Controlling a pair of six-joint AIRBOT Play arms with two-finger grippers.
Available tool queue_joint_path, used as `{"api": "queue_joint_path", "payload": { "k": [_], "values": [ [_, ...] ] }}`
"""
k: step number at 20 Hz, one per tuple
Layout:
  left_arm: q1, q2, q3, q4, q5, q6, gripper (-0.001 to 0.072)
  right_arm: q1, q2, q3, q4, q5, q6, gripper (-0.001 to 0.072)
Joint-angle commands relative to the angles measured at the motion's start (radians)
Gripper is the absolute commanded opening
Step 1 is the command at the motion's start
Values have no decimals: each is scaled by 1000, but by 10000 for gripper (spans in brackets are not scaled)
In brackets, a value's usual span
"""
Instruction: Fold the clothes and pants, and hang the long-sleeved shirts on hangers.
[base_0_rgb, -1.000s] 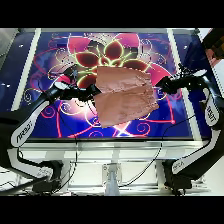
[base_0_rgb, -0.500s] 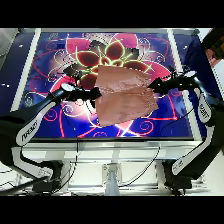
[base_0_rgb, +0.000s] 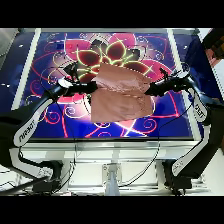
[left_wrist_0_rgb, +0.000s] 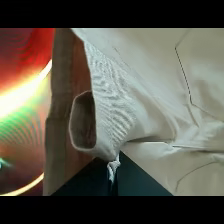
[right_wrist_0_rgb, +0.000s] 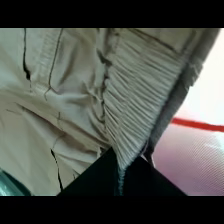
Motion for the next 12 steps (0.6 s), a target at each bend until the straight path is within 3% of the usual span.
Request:
{"api": "queue_joint_path", "payload": {
  "k": [1,5,12],
  "values": [
    [42,27,8,158,-93,-90,5,7,6,0,-7,105,-10,19],
    [42,29,5,435,-172,-315,5,42,21,0,16,64,-7,20],
    [33,30,-24,492,-122,-387,5,135,25,0,50,-54,25,20]
  ]
}}
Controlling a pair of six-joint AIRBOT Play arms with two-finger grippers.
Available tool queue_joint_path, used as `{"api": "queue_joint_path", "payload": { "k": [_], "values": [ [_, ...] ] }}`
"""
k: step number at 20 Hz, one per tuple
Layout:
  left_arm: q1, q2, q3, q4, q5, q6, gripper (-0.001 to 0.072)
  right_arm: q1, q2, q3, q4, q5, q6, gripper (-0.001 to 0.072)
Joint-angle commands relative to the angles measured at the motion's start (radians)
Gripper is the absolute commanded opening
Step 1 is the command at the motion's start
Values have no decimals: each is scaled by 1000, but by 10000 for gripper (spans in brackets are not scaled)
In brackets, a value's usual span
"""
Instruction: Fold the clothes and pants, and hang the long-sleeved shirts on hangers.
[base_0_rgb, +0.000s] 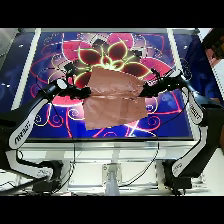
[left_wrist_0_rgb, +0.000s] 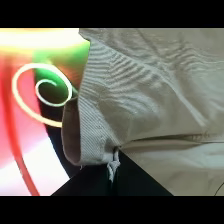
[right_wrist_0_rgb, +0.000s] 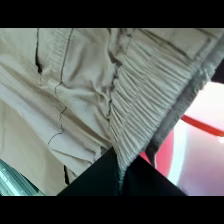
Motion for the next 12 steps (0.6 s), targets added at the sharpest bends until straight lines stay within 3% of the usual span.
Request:
{"api": "queue_joint_path", "payload": {
  "k": [1,7,11,12],
  "values": [
    [9,4,-6,37,29,-45,5,45,2,1,11,-74,22,20],
    [22,17,-6,37,84,-13,7,47,29,1,-80,-201,201,19],
    [21,17,-6,33,83,-13,7,47,43,1,-98,-187,240,20],
    [21,17,-6,33,83,-13,7,47,43,1,-98,-180,240,55]
  ]
}}
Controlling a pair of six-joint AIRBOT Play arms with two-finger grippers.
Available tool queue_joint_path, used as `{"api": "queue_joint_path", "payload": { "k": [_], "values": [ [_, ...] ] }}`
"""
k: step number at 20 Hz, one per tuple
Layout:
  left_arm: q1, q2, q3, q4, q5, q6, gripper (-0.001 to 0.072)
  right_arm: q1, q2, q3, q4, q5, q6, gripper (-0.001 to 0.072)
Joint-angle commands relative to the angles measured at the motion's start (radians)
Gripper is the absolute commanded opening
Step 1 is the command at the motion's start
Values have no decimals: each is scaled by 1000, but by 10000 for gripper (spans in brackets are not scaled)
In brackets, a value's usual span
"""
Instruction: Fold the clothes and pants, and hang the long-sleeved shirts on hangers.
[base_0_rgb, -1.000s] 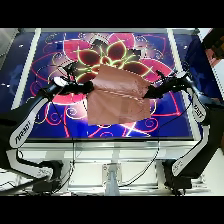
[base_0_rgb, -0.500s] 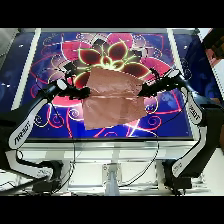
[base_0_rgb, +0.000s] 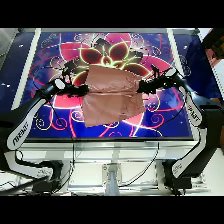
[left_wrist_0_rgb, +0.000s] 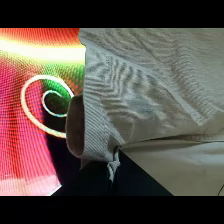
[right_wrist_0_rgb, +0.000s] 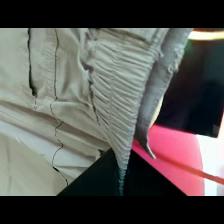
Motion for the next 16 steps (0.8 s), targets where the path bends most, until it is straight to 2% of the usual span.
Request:
{"api": "queue_joint_path", "payload": {
  "k": [1,2,3,4,7,9,11,13,15,16],
  "values": [
    [2,1,0,2,7,4,11,1,7,2,-26,11,38,246],
    [2,2,0,3,4,4,91,1,7,2,-26,31,37,457],
    [2,5,0,3,4,4,366,1,8,8,-26,56,37,546],
    [7,16,0,3,0,5,547,0,8,19,-24,92,36,546],
    [43,100,0,3,-34,44,550,-15,38,72,-38,188,23,541],
    [73,188,0,7,-116,99,550,-34,103,89,-40,197,18,540],
    [113,293,0,7,-243,190,546,-59,204,89,-76,205,-4,540],
    [169,404,-1,37,-360,197,403,-84,328,88,-172,224,-28,539],
    [217,514,-29,168,-421,192,343,-116,454,59,-226,211,-33,540],
    [243,569,-72,198,-423,183,344,-135,521,10,-227,187,-36,540]
  ]
}}
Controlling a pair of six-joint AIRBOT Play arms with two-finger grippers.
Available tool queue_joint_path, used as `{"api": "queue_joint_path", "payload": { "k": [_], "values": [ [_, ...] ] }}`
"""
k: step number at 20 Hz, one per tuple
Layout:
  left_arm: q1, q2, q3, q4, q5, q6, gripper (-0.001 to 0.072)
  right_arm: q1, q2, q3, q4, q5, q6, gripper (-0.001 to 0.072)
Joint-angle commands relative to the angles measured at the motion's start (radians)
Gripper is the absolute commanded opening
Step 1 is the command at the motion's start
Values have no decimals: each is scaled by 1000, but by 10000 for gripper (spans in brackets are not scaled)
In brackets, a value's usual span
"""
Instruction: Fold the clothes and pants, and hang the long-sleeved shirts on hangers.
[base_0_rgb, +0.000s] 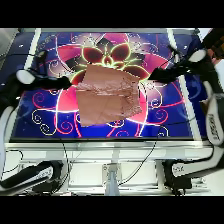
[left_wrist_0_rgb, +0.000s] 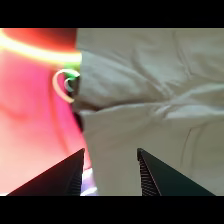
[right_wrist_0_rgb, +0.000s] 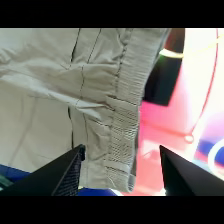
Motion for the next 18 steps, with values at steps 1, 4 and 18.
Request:
{"api": "queue_joint_path", "payload": {
  "k": [1,4,18],
  "values": [
    [97,205,-114,111,-110,13,344,-56,215,-104,-80,-22,-23,540],
    [154,377,-362,-7,-101,11,345,-102,378,-338,-79,-44,-52,540],
    [154,464,-637,-368,24,23,592,-104,180,-872,505,-346,-112,541]
  ]
}}
